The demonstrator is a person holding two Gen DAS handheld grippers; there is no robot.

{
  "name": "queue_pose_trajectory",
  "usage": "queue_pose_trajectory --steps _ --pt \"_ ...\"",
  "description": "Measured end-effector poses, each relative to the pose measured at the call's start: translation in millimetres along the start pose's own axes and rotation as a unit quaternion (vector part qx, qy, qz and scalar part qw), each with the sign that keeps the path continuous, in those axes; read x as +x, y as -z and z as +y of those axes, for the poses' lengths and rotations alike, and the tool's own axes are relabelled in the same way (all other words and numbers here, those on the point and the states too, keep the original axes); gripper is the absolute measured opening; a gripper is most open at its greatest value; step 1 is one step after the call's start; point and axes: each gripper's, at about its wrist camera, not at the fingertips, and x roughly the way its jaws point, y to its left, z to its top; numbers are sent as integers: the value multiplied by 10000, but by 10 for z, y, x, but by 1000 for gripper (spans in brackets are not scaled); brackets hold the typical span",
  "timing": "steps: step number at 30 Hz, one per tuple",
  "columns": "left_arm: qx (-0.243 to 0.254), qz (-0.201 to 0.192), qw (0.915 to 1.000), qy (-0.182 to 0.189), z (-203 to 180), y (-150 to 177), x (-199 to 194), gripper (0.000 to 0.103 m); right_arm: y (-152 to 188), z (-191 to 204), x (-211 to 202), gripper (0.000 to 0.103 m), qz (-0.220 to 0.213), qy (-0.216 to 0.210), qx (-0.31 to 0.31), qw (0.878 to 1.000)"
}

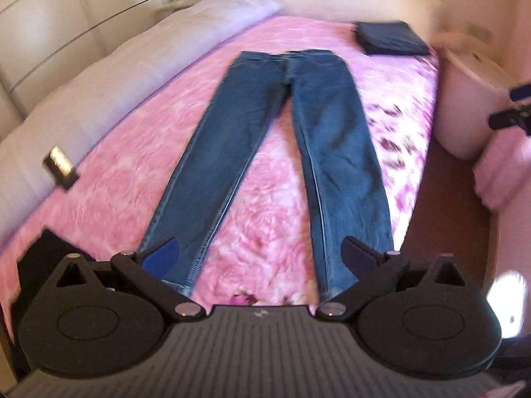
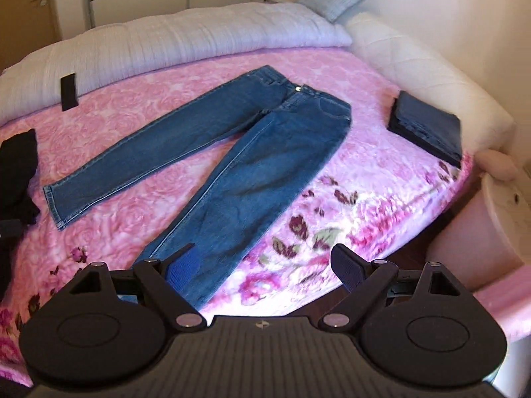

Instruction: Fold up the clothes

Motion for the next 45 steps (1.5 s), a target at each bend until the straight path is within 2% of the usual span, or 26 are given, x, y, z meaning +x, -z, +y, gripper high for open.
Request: queue_pose_trajectory --steps 3,7,11,15,21,31,37,42,45 --pt "359 -88 9993 -25 161 196 -196 102 191 292 -130 88 10 104 284 9995" --pt "207 -45 9998 17 469 512 -438 102 392 690 -267 88 64 134 401 9991" --pt "85 39 9999 -90 675 792 -580 102 495 1049 -358 88 147 112 327 9993" --pt "-46 67 9999 -87 768 922 -606 102 508 1260 -432 88 144 72 352 9993" --pt "1 -46 10000 47 738 954 -649 102 578 1387 -518 88 154 105 330 9993" --pt "40 -50 9999 127 659 911 -605 102 652 1352 -562 88 189 168 407 9989" --pt "204 49 9994 269 439 788 -411 102 712 1185 -570 88 212 266 529 9980" --pt "448 89 9983 361 96 494 -78 102 782 747 -493 88 187 400 737 9963" --pt "435 117 9982 384 -135 244 199 102 742 314 -335 88 158 503 837 9951"
